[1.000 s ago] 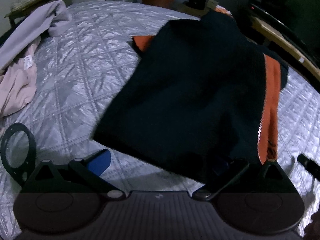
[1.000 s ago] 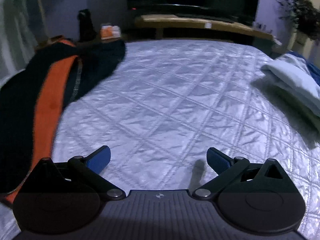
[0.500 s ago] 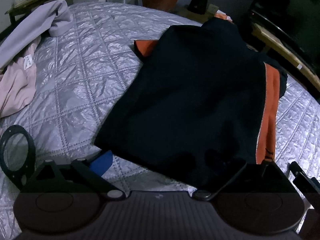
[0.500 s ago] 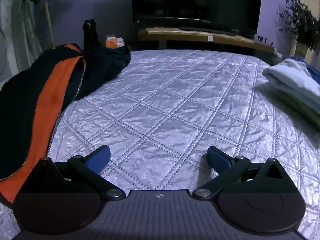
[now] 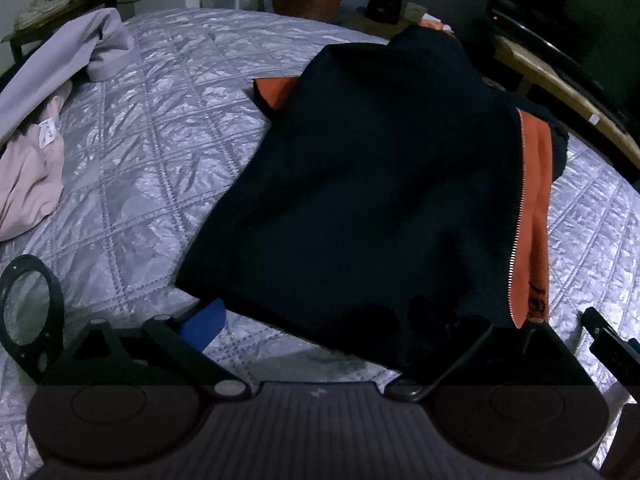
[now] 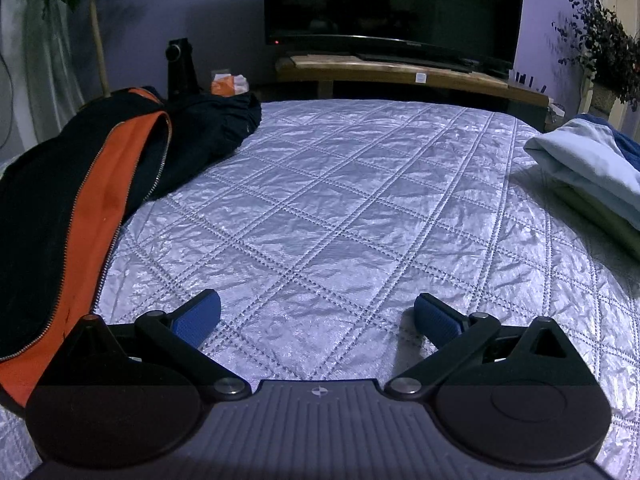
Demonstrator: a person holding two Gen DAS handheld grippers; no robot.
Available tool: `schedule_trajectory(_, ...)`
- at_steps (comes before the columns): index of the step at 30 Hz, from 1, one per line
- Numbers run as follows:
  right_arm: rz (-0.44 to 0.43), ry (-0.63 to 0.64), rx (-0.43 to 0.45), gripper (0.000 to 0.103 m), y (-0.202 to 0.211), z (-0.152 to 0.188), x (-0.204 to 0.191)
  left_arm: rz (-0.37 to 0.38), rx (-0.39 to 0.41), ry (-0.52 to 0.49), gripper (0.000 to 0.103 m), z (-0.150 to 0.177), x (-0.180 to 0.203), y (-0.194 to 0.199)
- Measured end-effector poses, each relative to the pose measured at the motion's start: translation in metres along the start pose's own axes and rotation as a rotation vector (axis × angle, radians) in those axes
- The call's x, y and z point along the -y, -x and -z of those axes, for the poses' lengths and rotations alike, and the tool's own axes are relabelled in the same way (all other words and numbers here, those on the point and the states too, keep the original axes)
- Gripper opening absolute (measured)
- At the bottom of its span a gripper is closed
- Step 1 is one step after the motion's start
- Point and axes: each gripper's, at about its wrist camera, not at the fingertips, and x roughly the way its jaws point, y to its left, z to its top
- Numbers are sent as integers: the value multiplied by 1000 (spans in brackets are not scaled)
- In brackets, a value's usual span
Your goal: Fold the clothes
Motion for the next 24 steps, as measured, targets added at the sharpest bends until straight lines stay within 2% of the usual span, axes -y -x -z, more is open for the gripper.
schedule_trajectory(1, 0, 0, 0, 103, 0, 0, 0, 3, 1, -2, 97, 4, -1, 3)
schedule_trajectory(3, 0, -1, 0, 103, 0, 0, 0, 7, 1, -4, 97, -19, 27, -25)
schedule_trajectory(6, 1, -2, 1, 103, 0, 0, 0, 10, 1, 5, 97, -23, 28, -31)
schedule_trajectory(13, 0, -2, 1, 103, 0, 0, 0, 13, 5, 5, 97, -5, 19, -13)
schedule_trajectory(20, 0, -3, 1, 103, 0, 0, 0, 15, 6, 11, 97, -19, 41, -28)
schedule_trajectory(24, 0, -3, 1, 103, 0, 0, 0, 19, 6, 13, 97, -18, 40, -27)
